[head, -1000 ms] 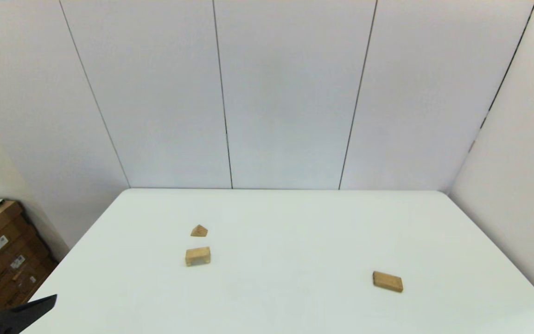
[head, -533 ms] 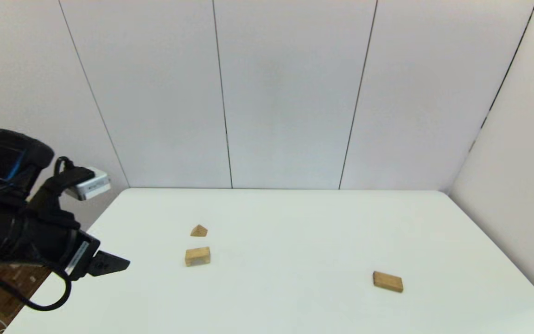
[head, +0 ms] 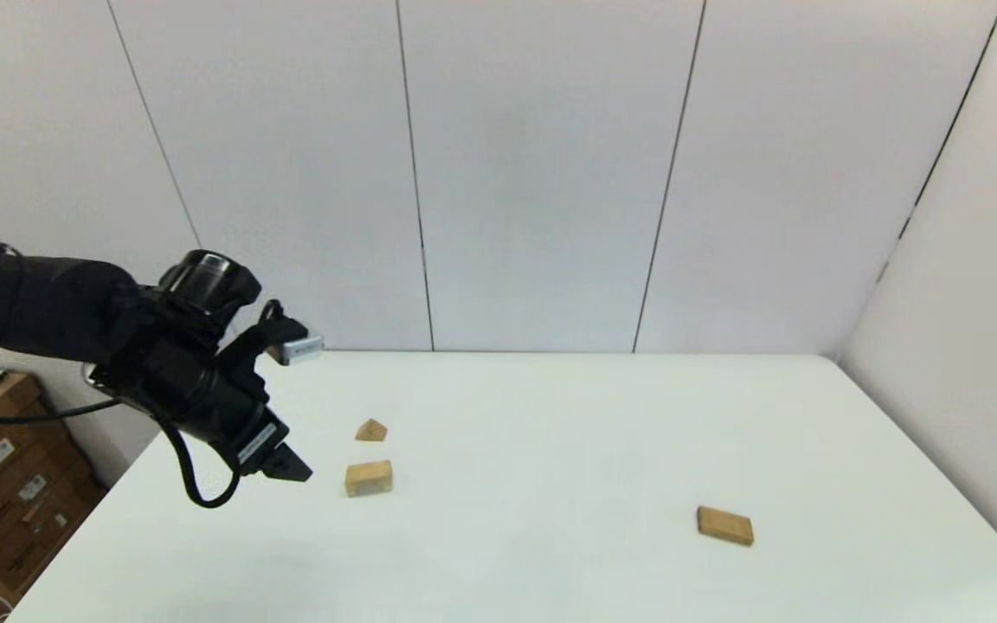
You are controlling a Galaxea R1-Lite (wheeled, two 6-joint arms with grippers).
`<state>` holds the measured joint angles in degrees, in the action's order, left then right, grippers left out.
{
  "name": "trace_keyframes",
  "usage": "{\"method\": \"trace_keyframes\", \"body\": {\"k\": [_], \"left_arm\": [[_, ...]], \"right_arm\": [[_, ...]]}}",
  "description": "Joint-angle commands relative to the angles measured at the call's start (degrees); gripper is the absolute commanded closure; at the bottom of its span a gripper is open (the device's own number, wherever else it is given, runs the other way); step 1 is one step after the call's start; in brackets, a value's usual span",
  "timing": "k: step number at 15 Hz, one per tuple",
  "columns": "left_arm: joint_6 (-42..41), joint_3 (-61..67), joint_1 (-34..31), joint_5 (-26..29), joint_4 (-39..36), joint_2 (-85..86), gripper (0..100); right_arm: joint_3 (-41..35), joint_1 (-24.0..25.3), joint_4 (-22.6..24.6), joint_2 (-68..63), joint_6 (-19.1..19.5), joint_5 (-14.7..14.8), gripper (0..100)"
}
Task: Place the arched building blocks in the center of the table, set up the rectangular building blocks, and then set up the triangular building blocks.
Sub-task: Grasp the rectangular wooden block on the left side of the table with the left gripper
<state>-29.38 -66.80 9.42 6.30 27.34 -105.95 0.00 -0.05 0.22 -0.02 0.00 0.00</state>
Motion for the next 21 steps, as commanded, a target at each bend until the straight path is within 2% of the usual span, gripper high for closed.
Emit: {"method": "trace_keyframes", "body": {"k": [1,6,10,16,21], "left_arm": [[-12.98,-2.89,-2.66,0.29,0.25,-6.29,0],[-22.12,-5.88,-3.18,0.90,0.17,-10.77,0],[-31.62,-8.61,-2.30,5.30,0.25,-15.60,0],[-32.58,-13.44,4.90,5.30,0.25,-22.02,0],[-32.58,-16.96,6.40,5.12,0.17,-27.65,0]], "right_arm": [[-0.09,-0.04,0.13,0.02,0.00,0.00,0],[-0.09,0.05,0.04,0.02,0.00,0.00,0],[0.00,0.05,0.04,0.02,0.00,0.00,0],[0.00,0.05,0.04,0.02,0.00,0.00,0],[-0.09,-0.04,0.04,0.02,0.00,0.00,0]]}}
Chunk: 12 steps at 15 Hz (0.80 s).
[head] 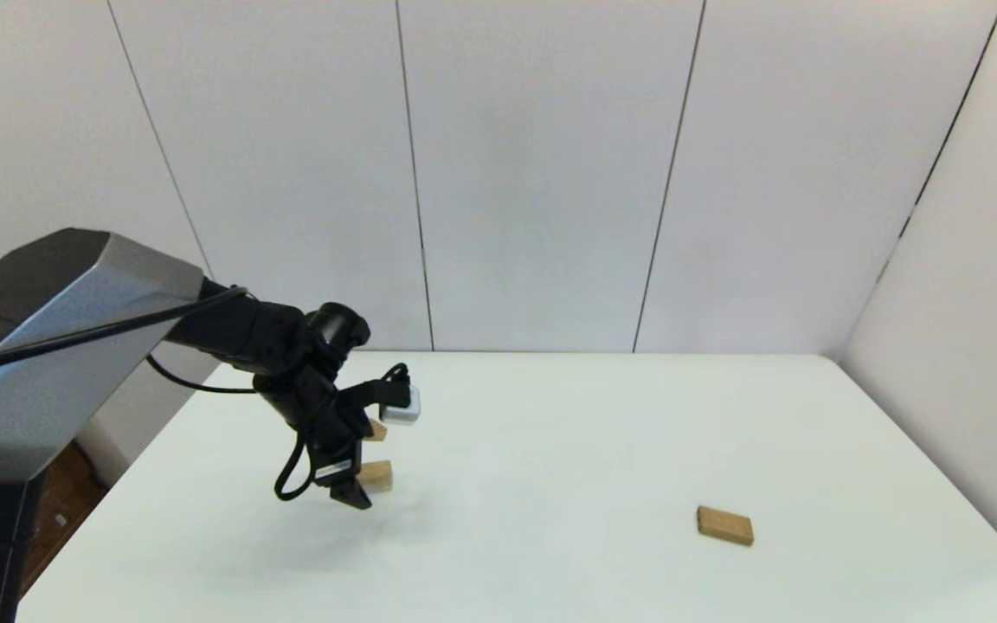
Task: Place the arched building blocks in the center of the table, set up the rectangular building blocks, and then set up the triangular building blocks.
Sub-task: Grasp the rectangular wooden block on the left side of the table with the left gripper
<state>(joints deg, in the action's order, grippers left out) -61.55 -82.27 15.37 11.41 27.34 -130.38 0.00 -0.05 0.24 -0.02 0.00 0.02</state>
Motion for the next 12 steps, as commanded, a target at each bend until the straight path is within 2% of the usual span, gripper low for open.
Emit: {"method": "trace_keyframes", "body": {"k": [1,10,12], "left_arm": [[-0.50,-2.45,0.45,-0.16,0.17,-4.27,0],[-0.94,-7.20,-0.08,-0.86,0.25,-8.58,0],[-3.31,-7.20,-0.96,-1.22,0.43,-8.40,0]], "right_arm": [[0.00,0.05,0.02,0.02,0.00,-0.02,0],[0.00,-0.04,0.02,0.02,0.00,-0.02,0],[0.00,-0.04,0.02,0.02,0.00,-0.02,0]]}}
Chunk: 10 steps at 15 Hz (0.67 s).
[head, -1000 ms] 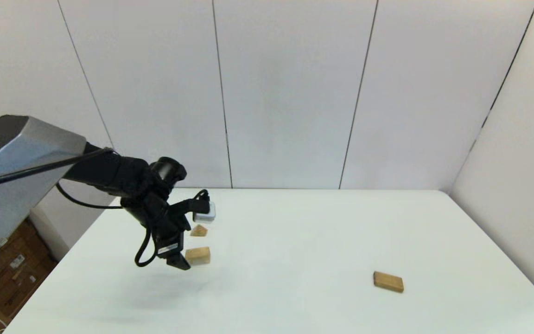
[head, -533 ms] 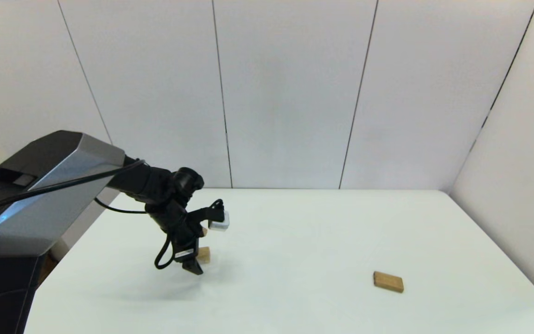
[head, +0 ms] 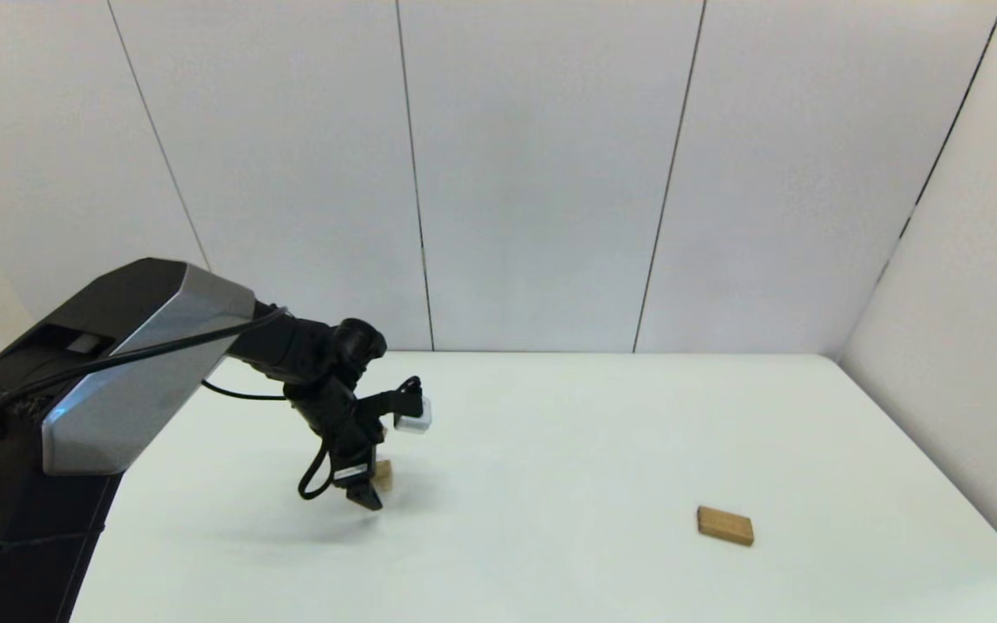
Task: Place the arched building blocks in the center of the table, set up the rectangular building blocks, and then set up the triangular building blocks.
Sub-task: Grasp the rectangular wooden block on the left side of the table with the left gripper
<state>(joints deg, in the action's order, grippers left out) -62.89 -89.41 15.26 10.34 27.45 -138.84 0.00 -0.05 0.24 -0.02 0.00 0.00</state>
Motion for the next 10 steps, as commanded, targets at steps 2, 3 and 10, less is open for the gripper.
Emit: {"method": "trace_keyframes", "body": {"k": [2,3,10], "left_arm": [[-3.20,-0.15,-0.94,-1.11,0.32,-0.03,0],[-3.38,-0.24,-0.94,-1.99,0.32,-0.12,0],[-6.37,-2.26,-0.67,-3.39,0.58,-2.23,0]], "right_arm": [[0.00,-0.04,0.02,0.02,0.00,0.00,0],[0.00,0.05,0.02,0.02,0.00,0.00,0],[0.00,-0.04,0.02,0.02,0.00,0.00,0]]}}
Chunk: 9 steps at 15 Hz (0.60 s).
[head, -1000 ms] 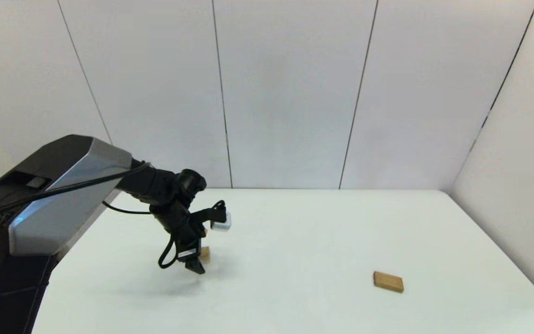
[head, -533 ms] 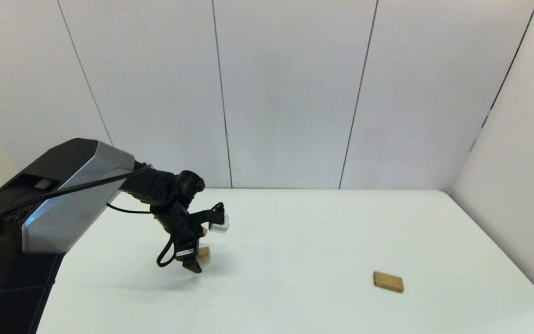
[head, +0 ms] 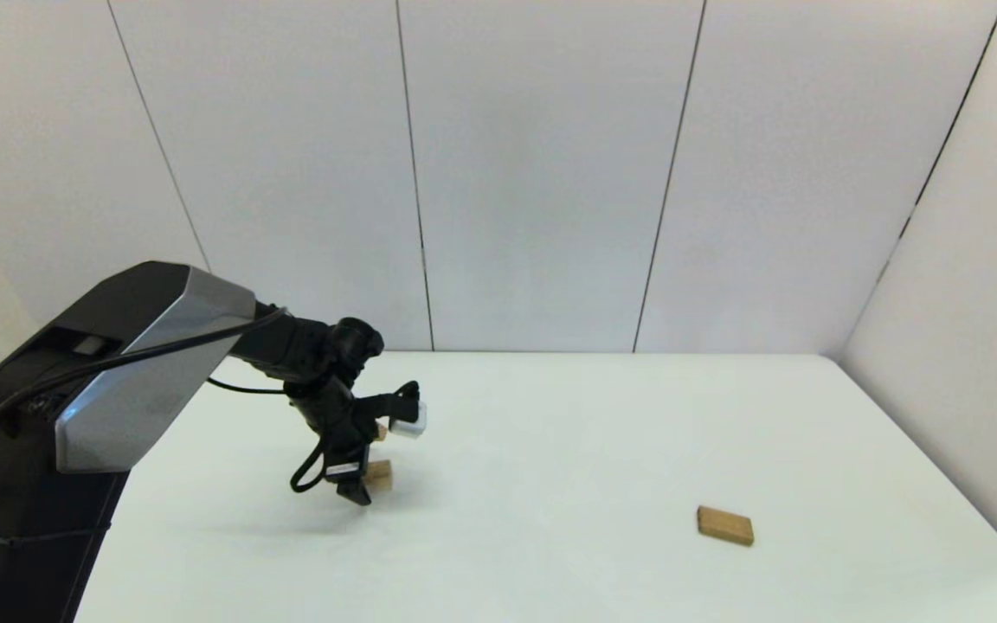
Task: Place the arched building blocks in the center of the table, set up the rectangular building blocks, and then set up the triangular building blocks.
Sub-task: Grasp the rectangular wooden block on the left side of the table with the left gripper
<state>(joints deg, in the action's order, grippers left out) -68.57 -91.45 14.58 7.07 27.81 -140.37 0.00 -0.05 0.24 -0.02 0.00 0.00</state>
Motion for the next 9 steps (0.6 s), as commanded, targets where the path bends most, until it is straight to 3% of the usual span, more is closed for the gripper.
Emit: {"method": "trace_keyframes", "body": {"k": [1,6,7,9], "left_arm": [[-0.69,-0.22,0.01,-0.13,0.23,-0.87,0],[-0.60,-0.57,0.10,-0.30,0.41,-1.13,0],[-0.60,-0.83,0.10,-0.30,0.85,-1.13,100],[-0.69,-2.24,0.10,-0.22,3.13,-1.22,100]], "right_arm": [[-0.09,-0.04,0.02,0.02,0.00,0.00,0],[0.00,0.05,0.02,0.02,0.00,0.00,0],[0.00,0.05,0.02,0.02,0.00,0.00,0],[-0.09,-0.04,0.02,0.02,0.00,0.00,0]]}}
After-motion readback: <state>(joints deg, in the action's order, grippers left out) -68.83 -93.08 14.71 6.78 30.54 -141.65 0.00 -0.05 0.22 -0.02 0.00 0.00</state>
